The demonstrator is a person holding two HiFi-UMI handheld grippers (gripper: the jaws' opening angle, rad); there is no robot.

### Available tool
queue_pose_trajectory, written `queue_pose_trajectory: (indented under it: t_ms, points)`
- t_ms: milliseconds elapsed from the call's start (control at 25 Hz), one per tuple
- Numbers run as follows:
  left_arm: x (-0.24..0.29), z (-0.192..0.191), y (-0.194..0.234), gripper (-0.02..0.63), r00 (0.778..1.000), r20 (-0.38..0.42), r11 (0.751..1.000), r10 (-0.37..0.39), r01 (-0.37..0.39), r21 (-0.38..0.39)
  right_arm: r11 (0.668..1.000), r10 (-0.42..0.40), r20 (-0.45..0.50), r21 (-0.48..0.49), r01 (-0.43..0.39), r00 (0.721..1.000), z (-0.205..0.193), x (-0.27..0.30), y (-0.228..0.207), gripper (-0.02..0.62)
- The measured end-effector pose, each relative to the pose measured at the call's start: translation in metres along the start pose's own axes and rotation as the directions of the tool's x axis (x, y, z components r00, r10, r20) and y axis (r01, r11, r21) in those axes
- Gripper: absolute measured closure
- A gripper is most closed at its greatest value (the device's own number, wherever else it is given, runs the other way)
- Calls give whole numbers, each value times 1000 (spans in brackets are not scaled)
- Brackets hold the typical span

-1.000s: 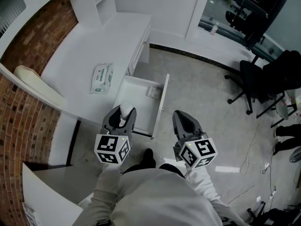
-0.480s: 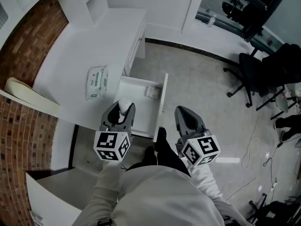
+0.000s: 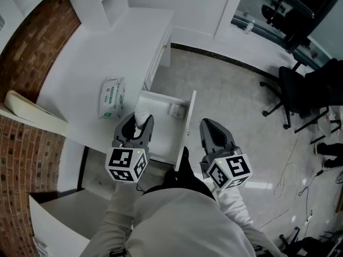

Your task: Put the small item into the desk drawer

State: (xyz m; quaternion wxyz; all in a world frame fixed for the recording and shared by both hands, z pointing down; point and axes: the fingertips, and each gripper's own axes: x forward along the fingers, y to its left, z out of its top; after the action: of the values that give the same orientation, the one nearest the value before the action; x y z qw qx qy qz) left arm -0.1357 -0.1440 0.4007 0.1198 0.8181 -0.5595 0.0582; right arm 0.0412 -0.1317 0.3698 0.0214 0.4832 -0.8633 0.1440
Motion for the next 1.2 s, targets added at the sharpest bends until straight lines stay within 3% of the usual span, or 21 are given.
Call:
queue_pose_trajectory:
  t_ms: [800, 1200]
  points:
    - [60, -3, 6, 420, 999, -46, 1000, -2, 2, 1, 999, -19, -27, 31, 20, 999, 1, 30, -46, 568]
    - [95, -41, 7, 420, 987, -158, 1000, -6, 6, 1, 999, -21, -42, 39, 23, 999, -3, 33, -58, 568]
